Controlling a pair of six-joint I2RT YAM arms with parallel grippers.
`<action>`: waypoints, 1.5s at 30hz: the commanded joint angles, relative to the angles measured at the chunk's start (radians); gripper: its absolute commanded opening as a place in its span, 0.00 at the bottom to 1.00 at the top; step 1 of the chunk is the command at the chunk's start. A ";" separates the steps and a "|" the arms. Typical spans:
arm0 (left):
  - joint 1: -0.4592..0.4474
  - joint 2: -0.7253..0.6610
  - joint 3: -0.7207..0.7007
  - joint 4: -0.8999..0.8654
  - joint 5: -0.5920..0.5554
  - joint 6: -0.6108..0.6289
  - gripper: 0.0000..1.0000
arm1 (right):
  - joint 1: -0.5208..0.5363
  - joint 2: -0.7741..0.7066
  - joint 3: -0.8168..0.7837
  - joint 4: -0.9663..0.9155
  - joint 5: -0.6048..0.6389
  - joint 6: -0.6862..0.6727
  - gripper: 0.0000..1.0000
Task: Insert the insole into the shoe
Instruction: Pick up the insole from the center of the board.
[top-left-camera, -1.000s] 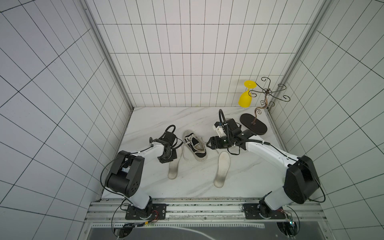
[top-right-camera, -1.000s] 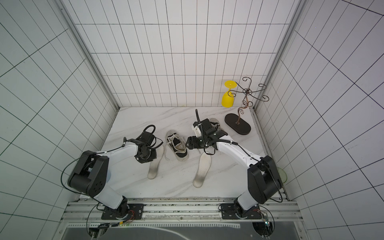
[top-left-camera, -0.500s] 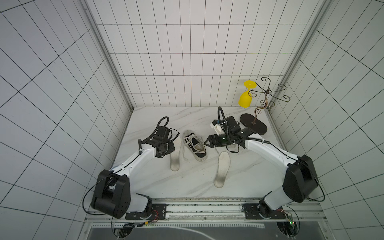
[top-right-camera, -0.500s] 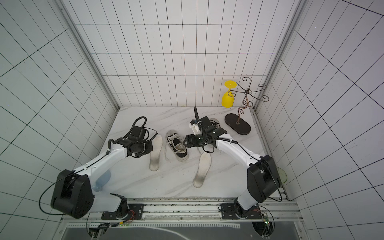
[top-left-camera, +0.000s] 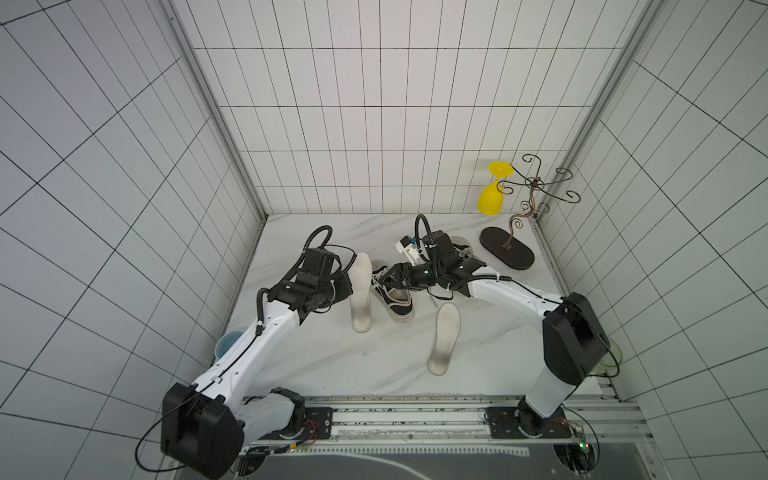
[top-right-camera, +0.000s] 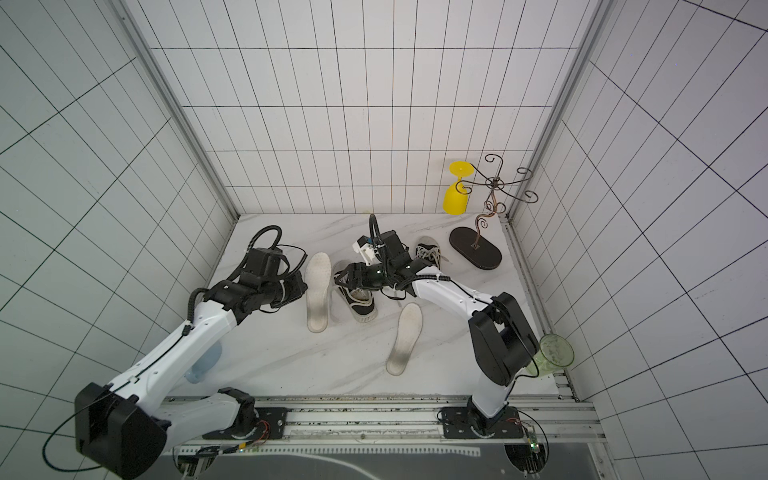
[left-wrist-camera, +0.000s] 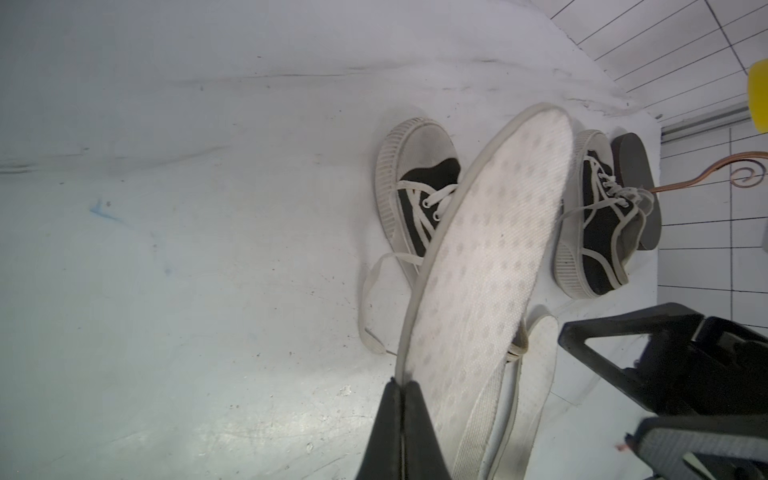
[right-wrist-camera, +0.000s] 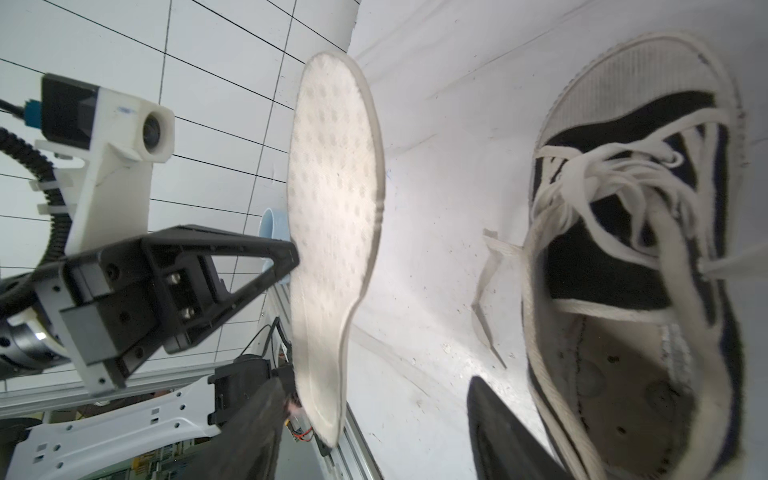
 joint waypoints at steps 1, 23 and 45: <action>-0.044 -0.003 -0.004 0.100 0.013 -0.090 0.00 | 0.018 0.007 0.064 0.089 -0.024 0.069 0.63; -0.100 0.095 0.094 0.069 0.074 0.164 0.42 | -0.048 -0.053 -0.024 -0.079 0.017 -0.094 0.05; -0.026 0.386 0.382 -0.104 0.519 0.949 0.58 | -0.057 -0.084 0.020 -0.567 -0.086 -0.683 0.03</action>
